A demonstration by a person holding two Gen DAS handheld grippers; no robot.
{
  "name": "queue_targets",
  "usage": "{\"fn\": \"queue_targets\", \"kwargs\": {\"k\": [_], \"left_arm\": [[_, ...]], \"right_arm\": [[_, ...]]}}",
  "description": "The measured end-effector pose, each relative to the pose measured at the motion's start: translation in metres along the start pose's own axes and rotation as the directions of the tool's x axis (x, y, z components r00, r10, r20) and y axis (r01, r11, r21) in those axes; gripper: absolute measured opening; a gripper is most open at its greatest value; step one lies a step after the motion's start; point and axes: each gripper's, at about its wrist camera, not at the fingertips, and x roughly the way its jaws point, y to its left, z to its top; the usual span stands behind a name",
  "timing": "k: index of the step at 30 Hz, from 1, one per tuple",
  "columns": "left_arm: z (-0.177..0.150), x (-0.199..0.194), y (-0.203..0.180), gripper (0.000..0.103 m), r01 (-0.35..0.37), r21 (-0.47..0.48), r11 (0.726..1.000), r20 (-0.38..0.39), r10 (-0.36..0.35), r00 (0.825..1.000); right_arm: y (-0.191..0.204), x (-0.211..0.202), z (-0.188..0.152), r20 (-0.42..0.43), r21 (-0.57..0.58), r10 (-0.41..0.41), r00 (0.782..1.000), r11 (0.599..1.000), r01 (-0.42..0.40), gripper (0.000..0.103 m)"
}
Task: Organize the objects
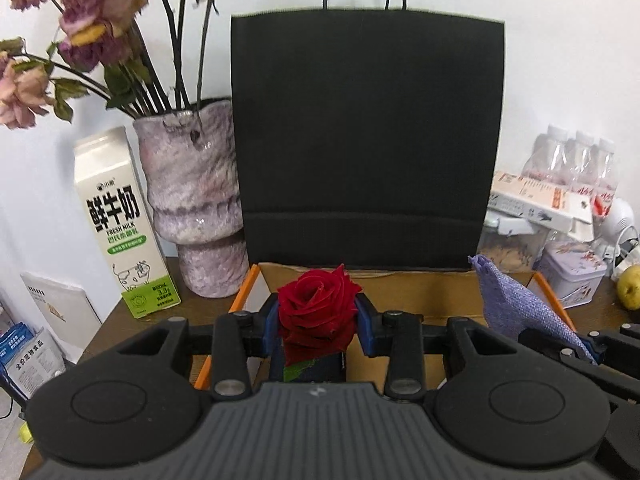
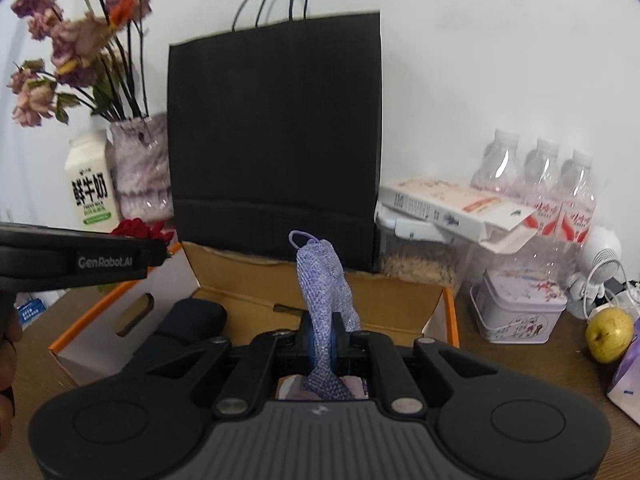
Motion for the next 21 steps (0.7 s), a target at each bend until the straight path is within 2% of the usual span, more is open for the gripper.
{"fn": "queue_targets", "kwargs": {"k": [5,8,9,11,12,13,14,15,16,17,19,21], "left_arm": [[-0.004,0.015,0.002,0.039,-0.004,-0.005,1.000,-0.023,0.004,1.000],[-0.008,0.020,0.004,0.041,-0.006,-0.021,1.000,-0.035,0.005,0.999],[-0.009,0.021,0.005,0.042,-0.003,-0.024,1.000,-0.037,0.003,0.999],[-0.010,0.023,0.005,0.044,-0.006,-0.018,1.000,-0.033,0.006,0.999],[-0.011,0.023,0.005,0.046,-0.010,-0.013,1.000,-0.031,0.009,0.999],[-0.011,0.023,0.005,0.050,-0.009,-0.010,1.000,-0.031,0.009,0.999],[-0.011,0.024,0.005,0.057,-0.007,-0.009,1.000,-0.031,0.006,0.999],[-0.012,0.024,0.006,0.064,-0.005,-0.009,1.000,-0.031,0.005,1.000],[-0.012,0.023,0.006,0.079,-0.005,-0.011,1.000,-0.026,0.005,1.000],[-0.013,0.022,0.007,0.089,-0.004,-0.013,1.000,-0.017,0.004,1.000],[-0.013,0.020,0.009,0.103,0.004,-0.022,1.000,-0.005,-0.005,1.000],[-0.014,0.018,0.011,0.103,0.010,-0.038,0.999,-0.002,-0.010,1.000]], "right_arm": [[-0.001,0.012,-0.002,-0.026,-0.002,0.008,1.000,1.000,-0.008,0.007],[0.001,0.017,-0.003,-0.042,-0.008,0.013,0.999,1.000,-0.013,0.015],[0.001,0.018,-0.004,-0.048,-0.011,0.012,0.999,1.000,-0.013,0.019],[0.001,0.021,-0.005,-0.059,-0.021,0.019,0.998,1.000,-0.020,0.033],[0.001,0.021,-0.006,-0.061,-0.023,0.018,0.998,1.000,-0.019,0.050],[0.002,0.022,-0.007,-0.062,-0.027,0.013,0.998,1.000,-0.014,0.066],[0.002,0.022,-0.008,-0.063,-0.032,0.009,0.998,0.999,-0.011,0.073],[0.002,0.022,-0.008,-0.062,-0.034,0.006,0.998,0.999,-0.008,0.084],[0.002,0.021,-0.008,-0.061,-0.034,0.002,0.998,0.999,-0.004,0.093],[0.002,0.021,-0.008,-0.061,-0.035,0.000,0.998,0.999,-0.002,0.096],[0.003,0.018,-0.008,-0.055,-0.039,-0.002,0.999,0.999,0.000,0.103],[0.003,0.016,-0.009,-0.048,-0.037,-0.003,0.999,0.999,0.002,0.103]]}}
